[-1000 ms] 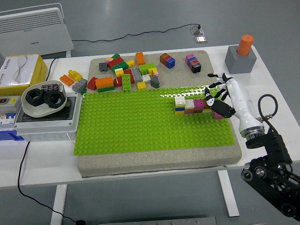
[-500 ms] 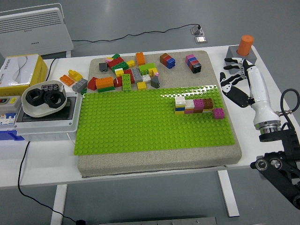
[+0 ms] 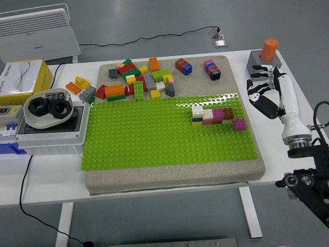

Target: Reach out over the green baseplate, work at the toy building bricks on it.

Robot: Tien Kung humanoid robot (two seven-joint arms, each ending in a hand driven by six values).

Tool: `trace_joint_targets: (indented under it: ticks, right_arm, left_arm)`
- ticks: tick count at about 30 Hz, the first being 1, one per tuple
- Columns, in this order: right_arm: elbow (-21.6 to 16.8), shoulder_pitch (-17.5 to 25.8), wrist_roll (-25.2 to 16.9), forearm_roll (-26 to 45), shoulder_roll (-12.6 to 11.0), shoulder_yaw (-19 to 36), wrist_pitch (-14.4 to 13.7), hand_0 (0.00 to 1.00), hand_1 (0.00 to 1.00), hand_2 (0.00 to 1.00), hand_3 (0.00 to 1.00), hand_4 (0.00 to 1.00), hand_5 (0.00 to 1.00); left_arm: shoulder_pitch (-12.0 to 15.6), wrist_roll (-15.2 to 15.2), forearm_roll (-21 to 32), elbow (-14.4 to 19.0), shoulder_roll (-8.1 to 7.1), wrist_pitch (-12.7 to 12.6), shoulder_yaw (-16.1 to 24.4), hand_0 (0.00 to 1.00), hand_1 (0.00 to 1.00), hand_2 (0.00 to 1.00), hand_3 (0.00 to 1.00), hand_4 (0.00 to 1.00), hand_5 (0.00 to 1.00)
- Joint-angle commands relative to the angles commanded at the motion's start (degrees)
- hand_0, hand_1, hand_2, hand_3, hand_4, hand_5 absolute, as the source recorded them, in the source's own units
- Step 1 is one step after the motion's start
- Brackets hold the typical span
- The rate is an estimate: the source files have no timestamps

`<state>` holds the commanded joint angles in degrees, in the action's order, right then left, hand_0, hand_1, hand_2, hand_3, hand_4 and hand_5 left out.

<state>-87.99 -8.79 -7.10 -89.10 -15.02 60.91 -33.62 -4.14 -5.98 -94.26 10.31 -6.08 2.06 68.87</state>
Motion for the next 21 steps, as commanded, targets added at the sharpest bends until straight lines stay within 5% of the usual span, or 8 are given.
trace_joint_targets:
  ticks: [8, 21]
  right_arm:
    - [0.10, -0.14, -0.76, 1.06, 0.33, -1.30, 0.08, 0.359, 0.383, 0.571, 0.665, 0.595, 0.288]
    - [0.04, -1.01, -2.36, 3.00, -0.68, -2.81, 0.11, 0.355, 0.376, 0.561, 0.658, 0.585, 0.288]
  left_arm:
    - [0.03, -0.14, -0.36, 0.00, -0.32, -0.20, 0.52, 0.722, 0.370, 0.328, 0.507, 0.252, 0.002]
    - [0.10, -0.72, -5.43, 0.00, 1.21, -2.09, 3.60, 0.719, 0.371, 0.328, 0.502, 0.270, 0.002]
